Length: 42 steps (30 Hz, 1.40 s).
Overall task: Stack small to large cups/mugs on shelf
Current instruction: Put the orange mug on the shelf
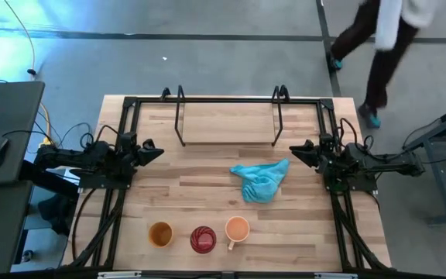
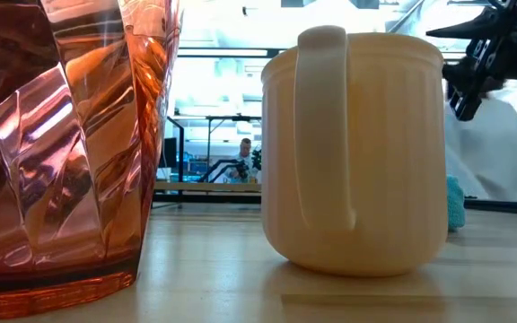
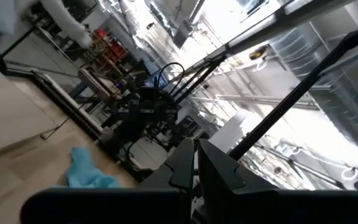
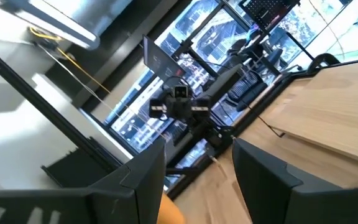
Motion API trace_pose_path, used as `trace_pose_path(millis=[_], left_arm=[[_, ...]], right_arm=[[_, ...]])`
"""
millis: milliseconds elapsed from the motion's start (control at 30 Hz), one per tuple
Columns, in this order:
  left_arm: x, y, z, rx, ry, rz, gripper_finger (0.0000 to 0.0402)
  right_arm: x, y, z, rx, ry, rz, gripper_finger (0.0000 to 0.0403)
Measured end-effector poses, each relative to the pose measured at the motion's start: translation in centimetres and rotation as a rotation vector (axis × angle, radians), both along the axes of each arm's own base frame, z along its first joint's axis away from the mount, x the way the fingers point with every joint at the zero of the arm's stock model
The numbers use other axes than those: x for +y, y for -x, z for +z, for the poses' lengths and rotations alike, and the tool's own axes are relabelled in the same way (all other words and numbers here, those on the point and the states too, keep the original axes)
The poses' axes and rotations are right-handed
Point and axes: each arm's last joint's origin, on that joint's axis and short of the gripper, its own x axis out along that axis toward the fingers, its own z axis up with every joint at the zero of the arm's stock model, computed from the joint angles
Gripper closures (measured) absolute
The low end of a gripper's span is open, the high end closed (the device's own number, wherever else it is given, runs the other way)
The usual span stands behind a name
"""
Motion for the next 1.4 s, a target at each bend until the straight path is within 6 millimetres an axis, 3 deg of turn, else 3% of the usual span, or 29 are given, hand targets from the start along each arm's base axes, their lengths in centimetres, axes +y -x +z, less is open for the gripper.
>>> trace_pose_path(millis=[233, 1033, 1400], left_arm=[[0.0, -0.2, -0.6, 0.067, -0.005, 0.001, 0.0389], [0.0, -0.1, -0.4, 0.047, -0.005, -0.001, 0.0389], [-0.3, 0.3, 1.1, -0.116, -0.056, -0.106, 0.0389]], right_arm=[[0.0, 0.1, 0.4, -0.041, -0.020, 0.004, 0.0226], [-0.1, 0.1, 0.3, -0.038, -0.030, -0.042, 0.0226], [-0.1, 0.0, -0.2, 0.018, -0.045, -0.008, 0.0226]])
